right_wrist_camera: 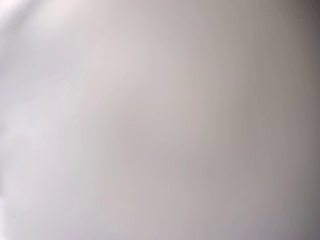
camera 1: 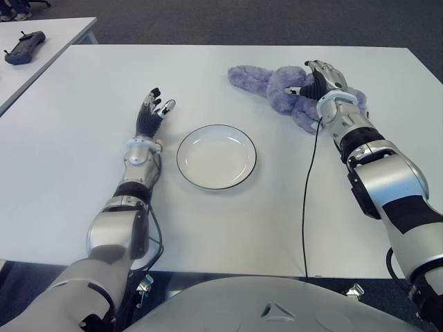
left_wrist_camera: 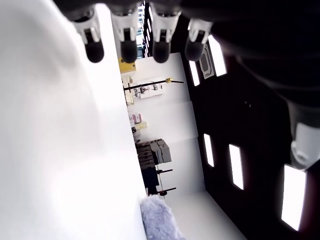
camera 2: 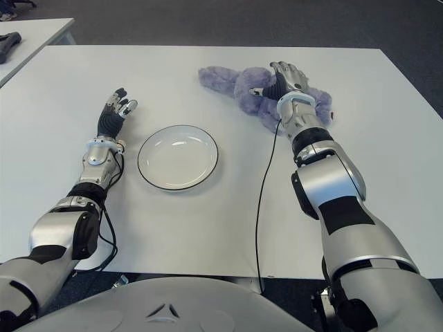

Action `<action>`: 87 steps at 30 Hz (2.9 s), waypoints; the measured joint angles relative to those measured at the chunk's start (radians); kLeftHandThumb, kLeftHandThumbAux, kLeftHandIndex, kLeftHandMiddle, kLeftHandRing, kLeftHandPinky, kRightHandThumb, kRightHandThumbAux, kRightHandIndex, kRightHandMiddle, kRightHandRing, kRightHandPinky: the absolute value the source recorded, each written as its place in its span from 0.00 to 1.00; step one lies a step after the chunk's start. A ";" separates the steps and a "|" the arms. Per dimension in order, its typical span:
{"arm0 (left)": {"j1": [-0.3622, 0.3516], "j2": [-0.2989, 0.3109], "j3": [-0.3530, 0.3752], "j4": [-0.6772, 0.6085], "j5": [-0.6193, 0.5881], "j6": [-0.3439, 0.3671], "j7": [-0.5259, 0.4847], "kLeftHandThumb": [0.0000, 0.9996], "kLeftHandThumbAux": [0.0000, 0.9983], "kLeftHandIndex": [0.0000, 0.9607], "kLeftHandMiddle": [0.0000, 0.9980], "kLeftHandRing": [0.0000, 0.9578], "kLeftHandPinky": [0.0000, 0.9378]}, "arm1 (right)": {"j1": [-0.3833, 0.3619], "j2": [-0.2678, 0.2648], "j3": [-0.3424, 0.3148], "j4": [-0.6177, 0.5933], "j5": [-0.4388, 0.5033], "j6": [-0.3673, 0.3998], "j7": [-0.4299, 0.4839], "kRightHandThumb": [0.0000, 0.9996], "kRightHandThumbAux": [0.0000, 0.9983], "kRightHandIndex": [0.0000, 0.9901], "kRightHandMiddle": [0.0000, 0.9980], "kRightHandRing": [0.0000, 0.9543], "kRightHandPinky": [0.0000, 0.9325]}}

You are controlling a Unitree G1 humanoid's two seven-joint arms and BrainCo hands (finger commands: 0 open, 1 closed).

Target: Put the doll into the plate.

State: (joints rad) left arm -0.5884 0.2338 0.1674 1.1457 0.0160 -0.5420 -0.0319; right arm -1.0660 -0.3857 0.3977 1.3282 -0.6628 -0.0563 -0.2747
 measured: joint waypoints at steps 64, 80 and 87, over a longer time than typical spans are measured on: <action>0.012 0.015 0.012 0.000 0.002 -0.002 -0.001 0.00 0.48 0.00 0.03 0.00 0.00 | 0.085 -0.032 0.149 -0.112 -0.032 -0.262 0.095 0.65 0.64 0.73 0.82 0.86 0.91; 0.012 0.016 0.012 0.000 -0.001 -0.002 -0.001 0.00 0.49 0.00 0.04 0.00 0.00 | 0.148 -0.001 0.089 -0.123 0.003 -0.299 -0.058 0.88 0.64 0.79 0.84 0.88 0.91; 0.012 0.016 0.013 0.000 -0.002 -0.002 -0.001 0.00 0.48 0.00 0.04 0.00 0.00 | 0.155 0.008 0.064 -0.121 0.004 -0.299 -0.078 0.91 0.64 0.79 0.84 0.88 0.91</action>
State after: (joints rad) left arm -0.5759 0.2498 0.1807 1.1459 0.0141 -0.5443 -0.0325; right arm -0.9113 -0.3773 0.4617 1.2074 -0.6592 -0.3551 -0.3522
